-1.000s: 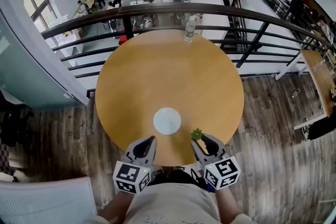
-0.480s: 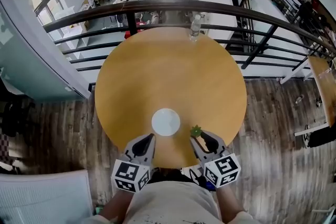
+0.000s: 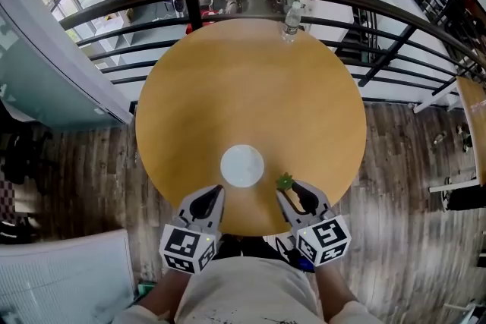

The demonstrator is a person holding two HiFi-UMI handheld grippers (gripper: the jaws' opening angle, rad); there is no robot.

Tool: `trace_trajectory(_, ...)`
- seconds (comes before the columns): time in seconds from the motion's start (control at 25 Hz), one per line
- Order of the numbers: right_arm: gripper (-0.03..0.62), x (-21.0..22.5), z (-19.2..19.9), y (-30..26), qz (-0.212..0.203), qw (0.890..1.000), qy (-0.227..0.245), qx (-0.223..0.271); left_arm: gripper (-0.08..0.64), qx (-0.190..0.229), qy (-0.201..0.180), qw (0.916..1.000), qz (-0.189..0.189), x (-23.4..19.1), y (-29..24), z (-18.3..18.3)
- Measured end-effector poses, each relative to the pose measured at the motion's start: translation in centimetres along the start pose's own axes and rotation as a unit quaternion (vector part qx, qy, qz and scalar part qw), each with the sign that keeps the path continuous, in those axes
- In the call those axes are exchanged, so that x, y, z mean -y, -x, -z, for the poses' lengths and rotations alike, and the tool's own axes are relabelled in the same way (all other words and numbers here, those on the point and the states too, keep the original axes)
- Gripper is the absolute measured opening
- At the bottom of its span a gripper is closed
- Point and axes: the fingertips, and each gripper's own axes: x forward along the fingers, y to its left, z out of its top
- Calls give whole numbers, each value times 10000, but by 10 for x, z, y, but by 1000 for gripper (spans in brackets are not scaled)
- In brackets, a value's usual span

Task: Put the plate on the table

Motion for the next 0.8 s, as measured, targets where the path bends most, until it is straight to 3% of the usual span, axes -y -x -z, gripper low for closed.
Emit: trace_trajectory(0.8, 144, 11, 25, -56, -202, 9988, 148, -431, 23, -294, 67, 9995, -45, -24, -36, 23)
